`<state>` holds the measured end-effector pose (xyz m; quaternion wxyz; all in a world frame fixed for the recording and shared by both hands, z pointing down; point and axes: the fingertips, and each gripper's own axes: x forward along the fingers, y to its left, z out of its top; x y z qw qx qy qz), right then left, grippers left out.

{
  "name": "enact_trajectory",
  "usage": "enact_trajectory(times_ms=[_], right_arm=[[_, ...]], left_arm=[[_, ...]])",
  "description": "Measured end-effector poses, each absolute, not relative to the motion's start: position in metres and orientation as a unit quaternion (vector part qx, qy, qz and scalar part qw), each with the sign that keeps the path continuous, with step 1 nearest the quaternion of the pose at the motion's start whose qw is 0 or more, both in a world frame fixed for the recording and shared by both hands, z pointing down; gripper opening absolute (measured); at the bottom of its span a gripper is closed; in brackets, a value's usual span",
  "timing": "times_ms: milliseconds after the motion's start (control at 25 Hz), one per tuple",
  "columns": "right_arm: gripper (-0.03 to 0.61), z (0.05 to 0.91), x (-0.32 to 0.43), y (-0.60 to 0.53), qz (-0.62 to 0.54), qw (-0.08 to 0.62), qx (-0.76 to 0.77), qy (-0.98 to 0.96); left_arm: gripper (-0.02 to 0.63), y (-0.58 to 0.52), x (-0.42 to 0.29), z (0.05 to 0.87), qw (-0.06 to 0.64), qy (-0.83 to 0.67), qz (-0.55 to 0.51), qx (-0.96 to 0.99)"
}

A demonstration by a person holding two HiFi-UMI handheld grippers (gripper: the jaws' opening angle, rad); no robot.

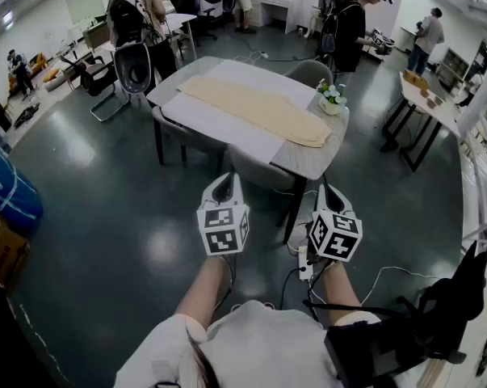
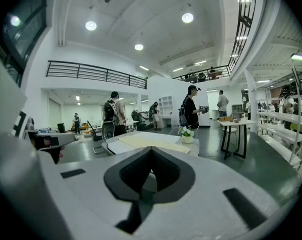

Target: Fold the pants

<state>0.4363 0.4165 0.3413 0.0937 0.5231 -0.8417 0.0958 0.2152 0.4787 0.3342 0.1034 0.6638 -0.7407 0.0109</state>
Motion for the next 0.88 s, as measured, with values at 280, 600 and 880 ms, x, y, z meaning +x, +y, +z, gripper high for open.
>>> enact_trajectory(times_ms=[280, 600, 880], right_arm=[[-0.008, 0.352, 0.436, 0.418, 0.119, 0.091, 0.525, -0.838], [-0.008, 0.367, 0.433, 0.427, 0.124, 0.101, 0.536, -0.829], [-0.008, 0.392, 0.408, 0.42, 0.138, 0.127, 0.525, -0.83]], left_arm=[[0.009, 0.482, 0.211, 0.342, 0.108, -0.738, 0.019, 0.666], [0.009, 0.487, 0.201, 0.358, 0.111, -0.732, 0.031, 0.671], [0.009, 0.488, 0.178, 0.383, 0.127, -0.737, 0.043, 0.662]])
